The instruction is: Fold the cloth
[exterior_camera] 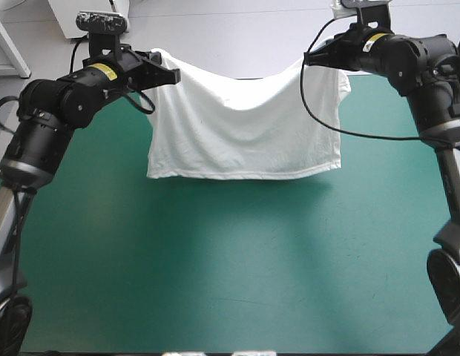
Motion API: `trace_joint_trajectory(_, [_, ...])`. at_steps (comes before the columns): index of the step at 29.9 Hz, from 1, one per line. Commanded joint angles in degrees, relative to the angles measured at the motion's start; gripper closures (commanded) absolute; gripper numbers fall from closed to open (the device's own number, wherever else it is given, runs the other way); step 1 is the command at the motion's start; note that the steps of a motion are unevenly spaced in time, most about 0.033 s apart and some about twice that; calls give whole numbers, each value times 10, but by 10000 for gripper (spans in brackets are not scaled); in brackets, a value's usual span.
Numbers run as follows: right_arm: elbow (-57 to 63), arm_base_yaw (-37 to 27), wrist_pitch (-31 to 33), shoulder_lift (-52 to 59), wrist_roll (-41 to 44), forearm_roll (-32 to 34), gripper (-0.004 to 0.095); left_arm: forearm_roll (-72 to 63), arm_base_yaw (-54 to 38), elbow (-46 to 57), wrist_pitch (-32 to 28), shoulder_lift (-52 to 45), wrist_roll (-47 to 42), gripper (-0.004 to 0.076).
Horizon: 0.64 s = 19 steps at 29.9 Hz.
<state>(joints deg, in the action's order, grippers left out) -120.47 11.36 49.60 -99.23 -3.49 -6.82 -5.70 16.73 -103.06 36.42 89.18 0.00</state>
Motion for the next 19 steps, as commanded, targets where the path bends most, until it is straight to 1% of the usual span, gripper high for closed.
trace_joint_trajectory(1, [-73, -26, -60, -19, -30, -60, 925, -9, -15, -91, -45, 24, -6, 734])
trace_joint_trajectory(3, [-91, -38, -55, -38, -46, -94, 925, -6, -21, -136, -18, 55, 0, 734])
trace_joint_trajectory(5, [-88, -43, -43, -44, -49, -98, 925, -7, -22, -157, 8, 74, 0, 734])
trace_joint_trajectory(8, [-86, -44, -12, -55, -49, -94, 925, -14, -22, -143, 39, 89, 0, 734])
trace_joint_trajectory(12, [-26, -44, 18, -48, -59, -92, 925, -27, -22, -72, 59, 83, 0, 734])
trace_joint_trajectory(17, [127, -44, 36, -8, -74, -87, 925, -34, -21, 44, 109, 45, 0, 734])
trace_joint_trajectory(19, [188, -44, 50, 12, -75, -84, 925, -43, -21, 96, 117, 22, 11, 734])
